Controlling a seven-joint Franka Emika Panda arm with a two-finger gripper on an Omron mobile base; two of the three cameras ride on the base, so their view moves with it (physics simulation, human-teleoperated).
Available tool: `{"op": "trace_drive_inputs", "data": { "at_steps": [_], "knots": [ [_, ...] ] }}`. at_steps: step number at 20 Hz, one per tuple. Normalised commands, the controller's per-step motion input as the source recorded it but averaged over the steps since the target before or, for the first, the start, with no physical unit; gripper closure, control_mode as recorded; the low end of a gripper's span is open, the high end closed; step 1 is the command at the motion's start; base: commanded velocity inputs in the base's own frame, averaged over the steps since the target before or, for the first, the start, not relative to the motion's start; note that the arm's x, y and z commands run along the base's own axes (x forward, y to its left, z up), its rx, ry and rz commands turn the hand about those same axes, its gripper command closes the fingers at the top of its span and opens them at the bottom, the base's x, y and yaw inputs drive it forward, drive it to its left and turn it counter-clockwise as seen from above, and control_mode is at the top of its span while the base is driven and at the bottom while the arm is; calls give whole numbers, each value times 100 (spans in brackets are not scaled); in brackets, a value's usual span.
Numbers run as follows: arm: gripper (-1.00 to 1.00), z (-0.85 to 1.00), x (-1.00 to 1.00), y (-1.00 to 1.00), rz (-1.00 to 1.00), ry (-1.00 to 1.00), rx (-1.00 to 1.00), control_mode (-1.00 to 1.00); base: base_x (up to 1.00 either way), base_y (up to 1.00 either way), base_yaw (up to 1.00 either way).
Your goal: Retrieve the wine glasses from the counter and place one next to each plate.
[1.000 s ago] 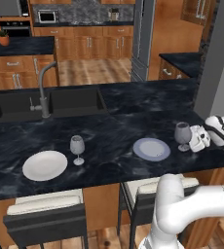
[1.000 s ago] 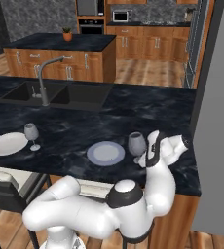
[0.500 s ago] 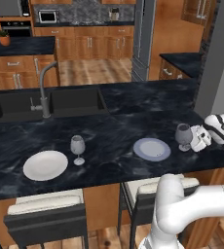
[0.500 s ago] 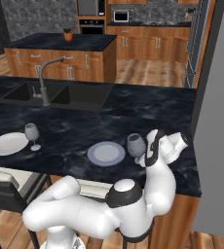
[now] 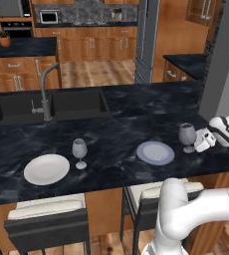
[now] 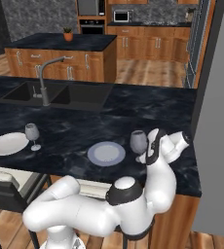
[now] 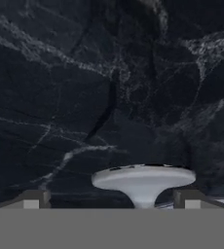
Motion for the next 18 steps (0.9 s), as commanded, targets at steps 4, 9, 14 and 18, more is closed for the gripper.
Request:
{"op": "trace_drive_inputs", "data": {
  "at_steps": [4,9,14,18],
  "knots": [
    [-100,-1,-6,-38,-10,-6,4,-100,0,0,0],
    [-100,-30,-3,-61,6,-4,11,-100,0,0,0],
    [-100,-38,1,-5,5,0,1,-100,0,0,0],
    [-100,8,0,-18,-1,0,0,-100,0,0,0]
  ]
}}
